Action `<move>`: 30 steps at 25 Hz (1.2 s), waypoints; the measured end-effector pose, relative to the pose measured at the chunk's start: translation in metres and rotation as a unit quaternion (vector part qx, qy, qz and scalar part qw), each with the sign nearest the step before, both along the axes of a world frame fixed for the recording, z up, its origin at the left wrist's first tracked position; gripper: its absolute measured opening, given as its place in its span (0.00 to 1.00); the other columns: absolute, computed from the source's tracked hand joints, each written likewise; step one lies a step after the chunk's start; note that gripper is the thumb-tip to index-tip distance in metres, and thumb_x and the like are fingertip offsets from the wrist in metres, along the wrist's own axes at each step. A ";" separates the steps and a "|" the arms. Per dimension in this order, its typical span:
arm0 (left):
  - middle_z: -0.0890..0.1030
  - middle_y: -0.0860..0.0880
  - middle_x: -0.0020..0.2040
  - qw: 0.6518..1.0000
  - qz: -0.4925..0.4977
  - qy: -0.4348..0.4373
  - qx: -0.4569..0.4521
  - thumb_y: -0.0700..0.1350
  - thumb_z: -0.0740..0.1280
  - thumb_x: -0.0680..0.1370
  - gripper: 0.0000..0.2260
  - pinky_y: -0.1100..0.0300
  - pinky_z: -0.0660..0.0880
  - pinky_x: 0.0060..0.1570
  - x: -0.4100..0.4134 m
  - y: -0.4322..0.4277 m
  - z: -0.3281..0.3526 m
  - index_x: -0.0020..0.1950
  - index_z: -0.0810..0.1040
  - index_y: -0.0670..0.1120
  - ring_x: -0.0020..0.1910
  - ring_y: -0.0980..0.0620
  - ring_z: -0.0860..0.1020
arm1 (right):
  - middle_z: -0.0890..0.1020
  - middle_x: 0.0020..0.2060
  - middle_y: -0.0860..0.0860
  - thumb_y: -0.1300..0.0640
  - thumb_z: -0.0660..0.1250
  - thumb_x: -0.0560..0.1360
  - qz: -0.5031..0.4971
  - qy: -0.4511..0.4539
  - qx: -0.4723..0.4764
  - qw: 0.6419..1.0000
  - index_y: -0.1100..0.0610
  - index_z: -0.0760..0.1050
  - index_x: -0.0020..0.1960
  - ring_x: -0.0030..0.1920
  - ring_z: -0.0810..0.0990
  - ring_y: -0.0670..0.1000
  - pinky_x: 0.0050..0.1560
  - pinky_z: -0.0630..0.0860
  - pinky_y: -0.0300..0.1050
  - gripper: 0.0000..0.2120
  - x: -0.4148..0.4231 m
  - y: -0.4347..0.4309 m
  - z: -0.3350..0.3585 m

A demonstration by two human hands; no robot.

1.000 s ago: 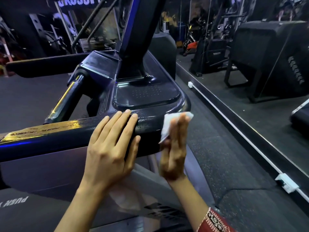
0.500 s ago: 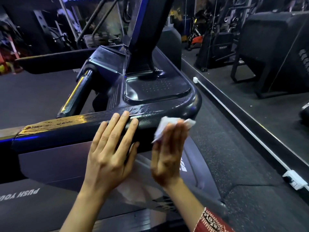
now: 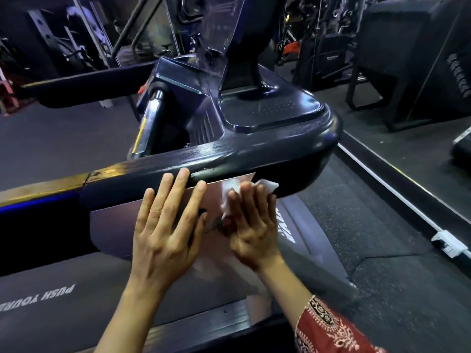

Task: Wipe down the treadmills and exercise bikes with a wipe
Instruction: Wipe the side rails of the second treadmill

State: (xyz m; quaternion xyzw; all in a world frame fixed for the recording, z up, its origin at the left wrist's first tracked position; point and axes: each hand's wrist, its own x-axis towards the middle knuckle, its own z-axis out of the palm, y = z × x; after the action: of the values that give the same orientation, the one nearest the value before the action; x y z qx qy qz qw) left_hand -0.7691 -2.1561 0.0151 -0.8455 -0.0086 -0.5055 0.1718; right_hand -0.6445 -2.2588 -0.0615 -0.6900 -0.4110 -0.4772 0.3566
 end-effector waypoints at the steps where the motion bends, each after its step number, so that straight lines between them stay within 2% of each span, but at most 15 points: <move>1: 0.66 0.42 0.71 1.000 -0.002 -0.001 0.000 0.44 0.64 0.80 0.20 0.51 0.54 0.74 -0.006 0.007 -0.001 0.71 0.67 0.43 0.76 0.48 0.58 | 0.42 0.78 0.47 0.58 0.57 0.75 -0.017 -0.012 -0.013 1.000 0.51 0.41 0.79 0.78 0.44 0.51 0.76 0.43 0.50 0.38 0.003 -0.004 -0.010; 3: 0.66 0.42 0.71 1.000 -0.005 -0.006 -0.003 0.44 0.64 0.79 0.20 0.52 0.54 0.74 -0.017 0.020 -0.003 0.71 0.67 0.43 0.76 0.49 0.58 | 0.40 0.78 0.46 0.56 0.51 0.81 -0.031 0.069 0.047 0.996 0.51 0.39 0.78 0.77 0.42 0.51 0.76 0.43 0.52 0.31 0.005 -0.008 -0.007; 5: 0.66 0.42 0.71 1.000 -0.017 -0.005 -0.010 0.44 0.64 0.79 0.20 0.52 0.54 0.74 -0.025 0.030 -0.004 0.71 0.67 0.43 0.76 0.48 0.58 | 0.38 0.77 0.46 0.52 0.45 0.84 -0.029 0.173 0.143 0.974 0.52 0.37 0.78 0.77 0.41 0.53 0.76 0.42 0.54 0.27 -0.012 0.009 0.022; 6: 0.66 0.42 0.71 1.000 -0.024 -0.004 -0.012 0.43 0.64 0.79 0.20 0.52 0.54 0.74 -0.029 0.035 -0.004 0.71 0.67 0.42 0.76 0.48 0.58 | 0.39 0.77 0.46 0.52 0.44 0.84 -0.012 0.181 0.149 0.972 0.52 0.37 0.78 0.77 0.41 0.54 0.76 0.41 0.54 0.26 -0.026 0.023 0.036; 9: 0.66 0.41 0.71 1.000 -0.029 -0.006 -0.009 0.43 0.64 0.79 0.20 0.51 0.54 0.74 -0.043 0.052 -0.006 0.71 0.68 0.43 0.75 0.47 0.59 | 0.42 0.78 0.46 0.54 0.47 0.83 0.013 0.016 0.005 1.000 0.52 0.42 0.79 0.77 0.44 0.52 0.76 0.40 0.53 0.26 -0.052 0.048 0.025; 11: 0.66 0.42 0.72 1.000 -0.029 -0.009 -0.009 0.44 0.64 0.79 0.21 0.50 0.55 0.73 -0.050 0.061 -0.006 0.71 0.67 0.43 0.75 0.47 0.60 | 0.44 0.78 0.46 0.54 0.49 0.83 -0.010 -0.049 -0.050 0.997 0.51 0.44 0.79 0.77 0.45 0.50 0.76 0.42 0.52 0.26 -0.038 0.031 0.004; 15: 0.67 0.42 0.71 0.999 -0.041 -0.011 -0.021 0.44 0.63 0.80 0.20 0.49 0.55 0.73 -0.053 0.068 -0.005 0.71 0.68 0.43 0.74 0.46 0.61 | 0.41 0.77 0.43 0.51 0.48 0.83 -0.036 0.117 0.119 0.985 0.50 0.35 0.77 0.77 0.42 0.50 0.76 0.40 0.53 0.29 -0.039 0.036 0.038; 16: 0.67 0.41 0.71 0.999 -0.045 -0.013 -0.026 0.44 0.63 0.80 0.19 0.49 0.55 0.73 -0.052 0.068 -0.004 0.71 0.68 0.43 0.74 0.44 0.62 | 0.41 0.77 0.43 0.51 0.48 0.83 -0.014 0.115 0.124 0.986 0.51 0.35 0.77 0.77 0.42 0.50 0.76 0.39 0.52 0.29 -0.048 0.047 0.049; 19: 0.68 0.41 0.71 0.998 -0.050 -0.019 -0.033 0.44 0.62 0.79 0.19 0.49 0.55 0.73 -0.047 0.065 0.000 0.70 0.69 0.43 0.72 0.43 0.63 | 0.46 0.78 0.47 0.53 0.50 0.83 0.017 -0.040 -0.004 0.999 0.54 0.44 0.79 0.77 0.49 0.51 0.76 0.45 0.51 0.27 -0.057 0.055 0.040; 20: 0.68 0.41 0.71 0.998 -0.052 -0.021 -0.034 0.44 0.61 0.79 0.19 0.50 0.54 0.73 -0.046 0.065 0.002 0.70 0.69 0.43 0.72 0.43 0.63 | 0.48 0.78 0.47 0.54 0.51 0.83 0.008 -0.062 -0.022 0.998 0.54 0.46 0.79 0.77 0.51 0.51 0.76 0.46 0.51 0.27 -0.049 0.046 0.034; 22: 0.68 0.41 0.70 0.998 -0.050 -0.026 -0.034 0.44 0.62 0.79 0.19 0.50 0.54 0.73 -0.043 0.063 0.004 0.70 0.69 0.42 0.72 0.42 0.63 | 0.49 0.78 0.50 0.54 0.50 0.83 -0.022 0.005 0.030 0.999 0.56 0.47 0.78 0.77 0.50 0.52 0.76 0.47 0.53 0.26 -0.032 0.024 0.033; 25: 0.68 0.40 0.70 0.998 -0.039 -0.032 -0.039 0.44 0.62 0.79 0.19 0.49 0.54 0.73 -0.040 0.061 0.003 0.70 0.69 0.42 0.71 0.41 0.64 | 0.64 0.72 0.63 0.53 0.47 0.83 -0.049 0.147 0.188 0.970 0.69 0.62 0.72 0.75 0.58 0.58 0.76 0.50 0.59 0.24 -0.028 0.026 0.070; 27: 0.69 0.39 0.70 0.998 -0.036 -0.031 -0.041 0.45 0.61 0.79 0.19 0.49 0.54 0.73 -0.041 0.060 0.003 0.70 0.69 0.42 0.71 0.41 0.64 | 0.72 0.67 0.63 0.52 0.48 0.83 -0.036 0.091 0.126 0.987 0.67 0.69 0.68 0.71 0.64 0.59 0.76 0.47 0.55 0.24 -0.046 0.046 0.087; 28: 0.69 0.39 0.69 0.998 -0.037 -0.030 -0.042 0.45 0.61 0.79 0.20 0.49 0.54 0.73 -0.042 0.061 0.003 0.70 0.68 0.41 0.71 0.41 0.64 | 0.72 0.68 0.61 0.52 0.50 0.83 -0.018 0.034 0.062 0.997 0.64 0.68 0.70 0.71 0.64 0.58 0.76 0.47 0.54 0.22 -0.055 0.054 0.083; 30: 0.69 0.39 0.69 0.998 -0.039 -0.030 -0.050 0.45 0.60 0.79 0.21 0.50 0.54 0.73 -0.045 0.063 0.005 0.70 0.68 0.40 0.72 0.41 0.63 | 0.65 0.74 0.55 0.54 0.53 0.82 0.004 -0.056 -0.037 0.998 0.58 0.60 0.75 0.75 0.60 0.54 0.76 0.48 0.52 0.23 -0.059 0.052 0.054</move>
State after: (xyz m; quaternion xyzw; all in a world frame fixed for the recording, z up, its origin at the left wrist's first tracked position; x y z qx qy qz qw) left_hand -0.8141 -2.0927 0.0200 -0.8373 -0.0057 -0.5357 0.1090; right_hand -0.7037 -2.2069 -0.0075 -0.6732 -0.4510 -0.4979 0.3090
